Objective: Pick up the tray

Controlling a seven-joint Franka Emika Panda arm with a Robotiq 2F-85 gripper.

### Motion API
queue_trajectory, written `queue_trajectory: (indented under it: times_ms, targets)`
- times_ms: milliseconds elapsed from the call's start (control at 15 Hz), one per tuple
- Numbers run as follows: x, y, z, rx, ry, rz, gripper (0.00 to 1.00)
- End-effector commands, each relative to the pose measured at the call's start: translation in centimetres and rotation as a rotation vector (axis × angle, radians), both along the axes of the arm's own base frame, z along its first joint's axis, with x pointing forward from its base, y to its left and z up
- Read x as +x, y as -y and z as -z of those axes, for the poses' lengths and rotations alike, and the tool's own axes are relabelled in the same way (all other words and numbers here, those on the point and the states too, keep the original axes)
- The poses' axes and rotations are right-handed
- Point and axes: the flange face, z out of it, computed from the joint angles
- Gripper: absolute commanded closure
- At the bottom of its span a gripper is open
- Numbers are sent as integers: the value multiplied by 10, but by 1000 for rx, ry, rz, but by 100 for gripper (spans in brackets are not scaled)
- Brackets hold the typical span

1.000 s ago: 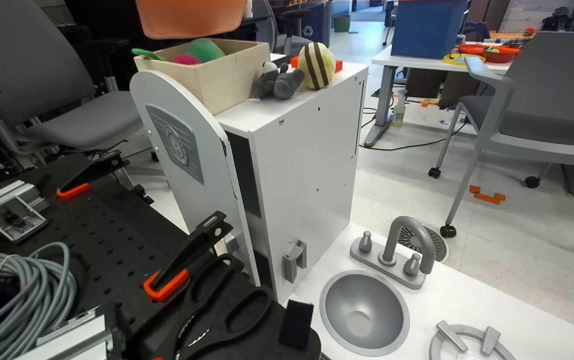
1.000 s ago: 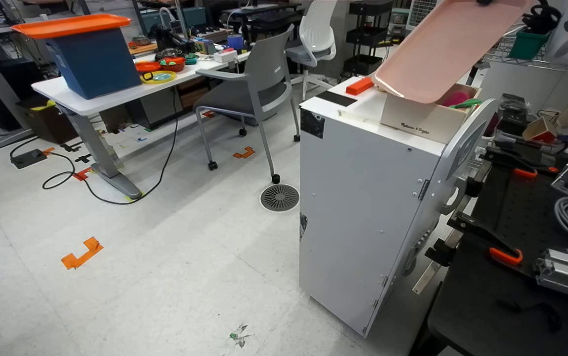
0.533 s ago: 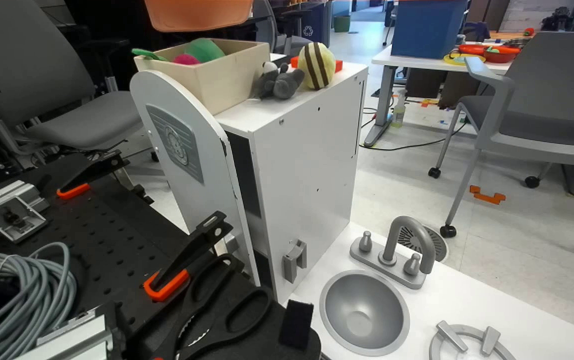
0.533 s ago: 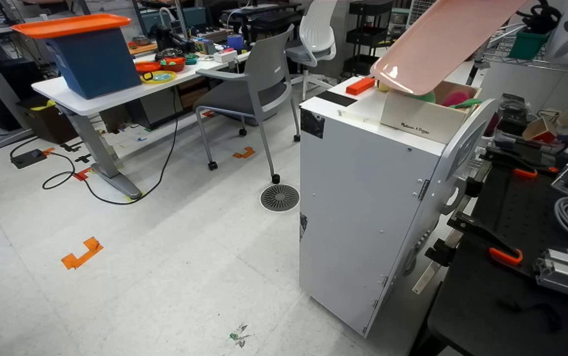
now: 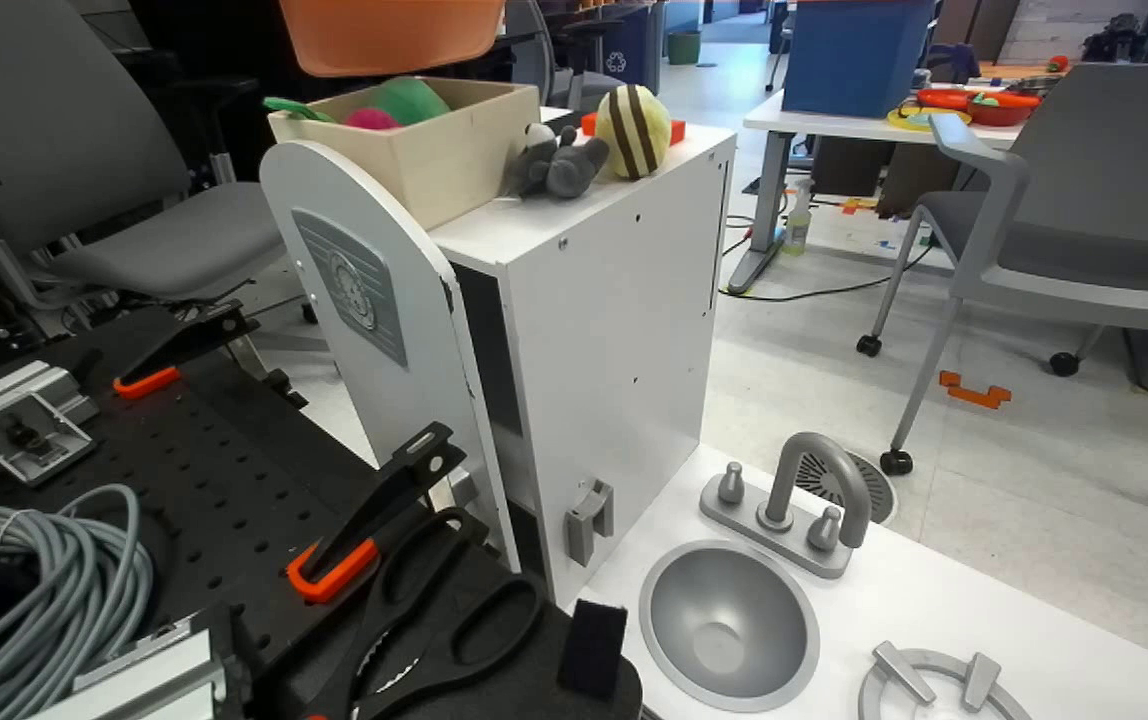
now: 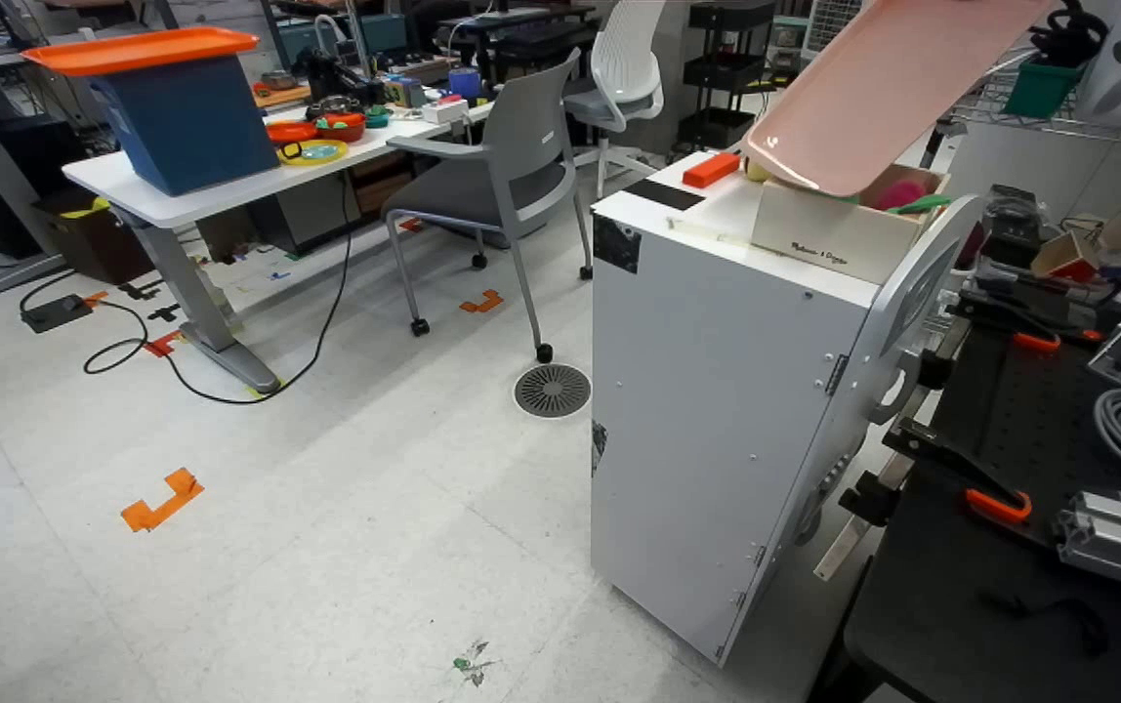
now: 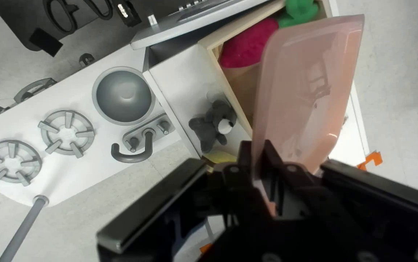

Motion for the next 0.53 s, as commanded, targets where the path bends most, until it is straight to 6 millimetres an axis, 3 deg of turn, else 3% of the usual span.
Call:
queue_trajectory:
  times_ms: [0,467]
  targets:
    - [-12,-2,-2,-57,-8,-106,98]
    - [-16,-3,-4,-99,-3,-217,98]
